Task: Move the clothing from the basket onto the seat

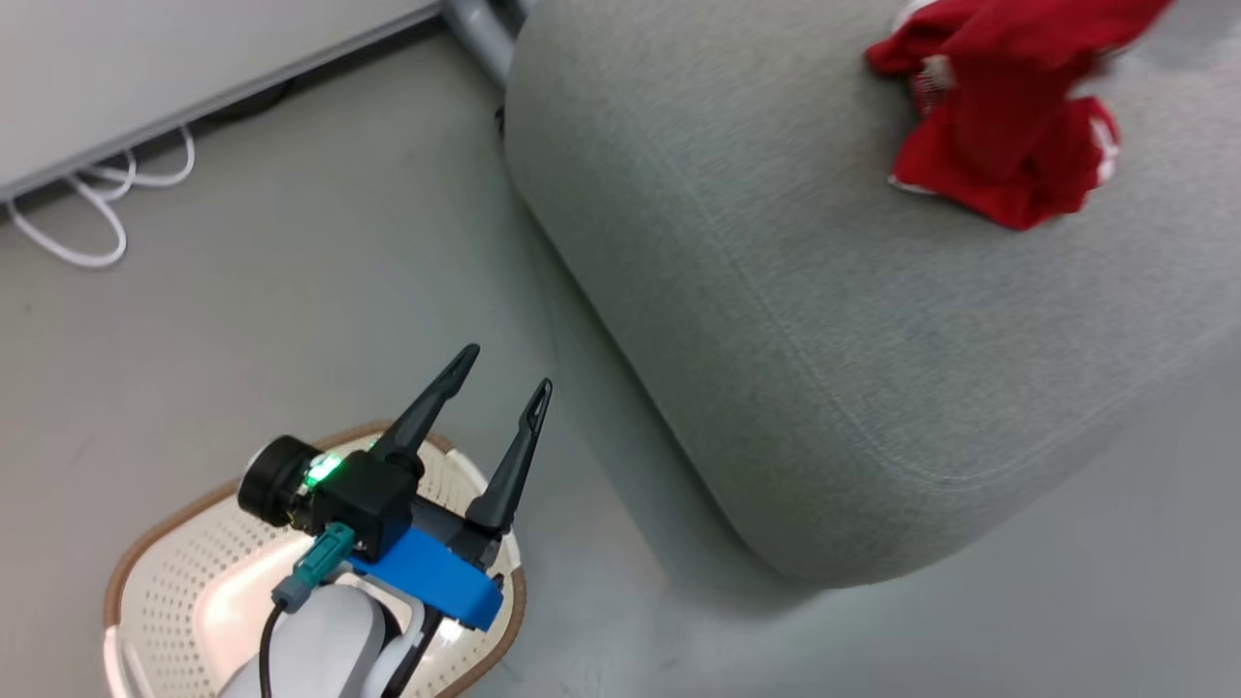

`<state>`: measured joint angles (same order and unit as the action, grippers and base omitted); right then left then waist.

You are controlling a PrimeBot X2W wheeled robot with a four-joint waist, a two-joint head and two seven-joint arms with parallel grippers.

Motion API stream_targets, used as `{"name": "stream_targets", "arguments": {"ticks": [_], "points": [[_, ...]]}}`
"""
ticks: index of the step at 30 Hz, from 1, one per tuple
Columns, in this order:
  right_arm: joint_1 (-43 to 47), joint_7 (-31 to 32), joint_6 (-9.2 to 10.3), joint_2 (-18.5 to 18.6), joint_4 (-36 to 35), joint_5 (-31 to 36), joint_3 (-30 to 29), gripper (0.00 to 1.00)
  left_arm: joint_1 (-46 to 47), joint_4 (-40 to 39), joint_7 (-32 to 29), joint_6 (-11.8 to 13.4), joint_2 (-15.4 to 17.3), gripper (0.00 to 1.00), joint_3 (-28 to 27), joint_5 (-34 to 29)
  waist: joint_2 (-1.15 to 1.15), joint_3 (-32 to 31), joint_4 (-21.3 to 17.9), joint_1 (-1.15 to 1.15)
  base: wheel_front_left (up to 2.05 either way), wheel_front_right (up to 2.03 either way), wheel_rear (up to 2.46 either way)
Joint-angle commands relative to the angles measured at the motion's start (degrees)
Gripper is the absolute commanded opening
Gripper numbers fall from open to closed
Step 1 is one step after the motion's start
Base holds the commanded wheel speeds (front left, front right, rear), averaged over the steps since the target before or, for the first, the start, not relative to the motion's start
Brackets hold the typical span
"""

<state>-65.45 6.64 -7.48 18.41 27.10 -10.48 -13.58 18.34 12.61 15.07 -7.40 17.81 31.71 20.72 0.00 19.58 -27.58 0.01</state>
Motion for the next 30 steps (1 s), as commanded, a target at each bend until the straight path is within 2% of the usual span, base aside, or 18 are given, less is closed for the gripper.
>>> {"name": "stream_targets", "arguments": {"ticks": [1,5,9,14,22,30], "points": [[-1.0,-0.4,-0.03,0.7,0.4,0.4,-1.3,0.0,1.5,-0.5,0.1,-0.1,0.6,1.0,0.2,-0.1,0.0,3.2,2.9,-0.01,0.0,0.0,0.0],[0.5,-1.3,-0.03,3.4,2.4,0.5,-6.4,0.0,4.1,-1.8,0.1,-0.1,1.8,1.0,1.6,-0.6,0.0,7.1,5.3,-0.01,0.0,0.0,0.0],[3.6,-3.6,-0.03,4.5,5.4,0.5,-11.5,0.0,7.3,-3.3,0.1,-0.1,3.2,1.0,3.0,-1.2,0.0,11.6,7.5,-0.01,0.0,0.0,0.0],[6.0,-7.6,-0.03,3.3,10.0,-0.2,-15.6,0.0,11.0,-5.0,-0.2,-0.1,4.6,1.0,4.3,-2.4,0.0,16.5,9.6,-0.01,0.0,0.0,0.0],[7.5,-12.6,-0.03,1.7,17.6,0.6,-15.9,0.0,13.0,-6.3,-0.2,0.4,4.7,1.0,4.6,-3.2,0.0,20.2,12.2,-0.01,0.0,0.0,0.0],[6.2,-15.0,-0.02,3.1,22.6,1.7,-14.7,0.0,13.0,-5.8,0.0,0.8,4.2,1.0,4.4,-2.9,0.0,20.5,13.4,-0.01,0.0,0.0,0.0]]}}
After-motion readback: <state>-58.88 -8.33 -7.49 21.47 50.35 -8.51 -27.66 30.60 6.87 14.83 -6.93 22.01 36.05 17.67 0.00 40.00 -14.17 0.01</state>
